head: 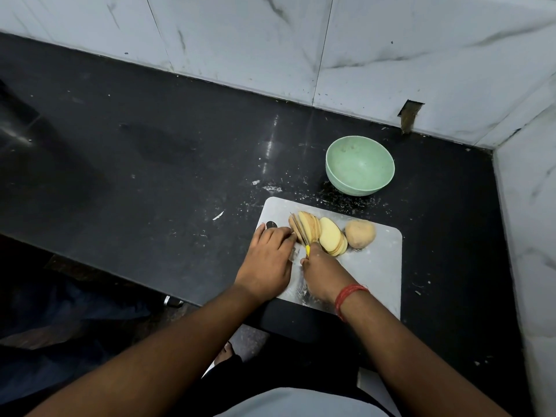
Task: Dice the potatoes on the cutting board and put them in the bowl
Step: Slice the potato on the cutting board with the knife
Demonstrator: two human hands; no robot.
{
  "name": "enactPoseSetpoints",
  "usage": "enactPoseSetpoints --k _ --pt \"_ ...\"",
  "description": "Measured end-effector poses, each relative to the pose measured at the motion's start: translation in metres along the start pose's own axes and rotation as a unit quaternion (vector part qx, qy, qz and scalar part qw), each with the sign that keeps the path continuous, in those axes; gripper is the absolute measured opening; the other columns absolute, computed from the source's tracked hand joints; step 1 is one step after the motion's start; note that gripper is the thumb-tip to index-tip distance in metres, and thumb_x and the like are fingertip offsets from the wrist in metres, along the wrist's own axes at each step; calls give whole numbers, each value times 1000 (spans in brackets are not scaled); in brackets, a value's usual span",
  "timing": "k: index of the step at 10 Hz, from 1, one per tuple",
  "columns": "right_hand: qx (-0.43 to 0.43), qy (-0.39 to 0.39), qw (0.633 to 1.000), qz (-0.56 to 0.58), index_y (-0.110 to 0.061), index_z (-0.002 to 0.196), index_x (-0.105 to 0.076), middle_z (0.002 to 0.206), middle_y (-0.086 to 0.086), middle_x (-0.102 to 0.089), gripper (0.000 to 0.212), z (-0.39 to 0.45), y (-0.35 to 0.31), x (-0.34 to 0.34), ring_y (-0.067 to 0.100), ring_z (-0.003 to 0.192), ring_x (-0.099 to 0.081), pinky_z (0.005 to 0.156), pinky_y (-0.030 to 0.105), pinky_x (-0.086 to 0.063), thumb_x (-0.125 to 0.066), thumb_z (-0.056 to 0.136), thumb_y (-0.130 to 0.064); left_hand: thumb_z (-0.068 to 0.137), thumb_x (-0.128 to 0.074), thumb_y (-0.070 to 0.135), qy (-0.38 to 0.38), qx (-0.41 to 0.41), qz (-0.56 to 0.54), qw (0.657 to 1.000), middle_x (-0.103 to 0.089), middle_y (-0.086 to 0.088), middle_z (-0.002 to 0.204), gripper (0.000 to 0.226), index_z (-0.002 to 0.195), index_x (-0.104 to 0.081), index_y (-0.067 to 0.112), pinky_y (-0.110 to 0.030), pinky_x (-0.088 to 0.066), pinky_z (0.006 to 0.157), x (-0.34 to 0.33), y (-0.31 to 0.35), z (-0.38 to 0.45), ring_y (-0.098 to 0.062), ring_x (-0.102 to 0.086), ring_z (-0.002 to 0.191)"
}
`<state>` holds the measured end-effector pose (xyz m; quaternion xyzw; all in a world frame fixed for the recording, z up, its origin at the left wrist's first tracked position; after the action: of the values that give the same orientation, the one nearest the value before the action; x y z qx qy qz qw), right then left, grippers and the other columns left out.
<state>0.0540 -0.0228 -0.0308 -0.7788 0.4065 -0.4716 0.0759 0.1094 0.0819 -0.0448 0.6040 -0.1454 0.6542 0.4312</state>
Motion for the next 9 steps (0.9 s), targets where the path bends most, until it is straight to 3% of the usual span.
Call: enactPoseSetpoints --k 1,3,4,5,8,9 --pt "1 -12 1000 -7 -1 136 -32 74 -1 -45 38 1 -1 0 8 62 -45 48 22 -27 -42 101 -11 90 -46 22 1 -1 3 1000 -59 -9 130 47 131 -64 6 -55 -35 116 1 1 1 -29 -55 118" --pt "-17 -29 999 10 -2 136 -31 73 3 -49 37 4 -1 2 11 63 -48 48 26 -30 -42 102 -14 87 -45 22 0 -5 8 1000 -59 -9 131 50 131 -63 6 -55 -36 115 2 2 1 -29 -54 117" --pt "-11 -26 1000 -13 0 137 -34 94 13 -58 37 4 -4 3 23 83 -58 60 27 -37 -40 102 -13 87 -45 21 0 -4 8 1000 -59 -9 132 50 132 -63 6 -54 -35 116 1 1 1 -28 -53 118" --pt "-4 -17 999 -42 4 132 -40 125 23 -55 34 3 -9 6 36 114 -55 81 30 -38 -38 102 -14 88 -46 18 5 -6 0 1000 -60 -9 132 49 132 -63 5 -52 -35 116 0 0 1 -29 -54 117" --pt "-56 -26 997 -38 5 130 -47 127 25 -55 35 3 -7 11 39 117 -54 84 33 -40 -41 102 -14 88 -48 13 1 -6 -19 1000 -60 -8 135 48 133 -63 4 -50 -37 114 -1 -1 0 -29 -53 118" --pt "-56 -69 989 -117 5 130 -50 129 23 -54 34 -2 -17 14 36 118 -53 84 32 -40 -39 102 -11 89 -47 13 4 -7 -23 1000 -60 -9 134 47 133 -63 4 -49 -39 113 -1 0 0 -28 -53 117"
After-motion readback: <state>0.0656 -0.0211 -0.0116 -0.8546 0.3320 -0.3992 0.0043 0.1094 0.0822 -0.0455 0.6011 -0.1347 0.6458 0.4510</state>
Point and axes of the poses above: each hand's wrist, its own z-axis towards the middle knuckle, its own x-axis out of the back of the hand, y = z × x, the point moved 7 cm from there along z, towards the middle knuckle
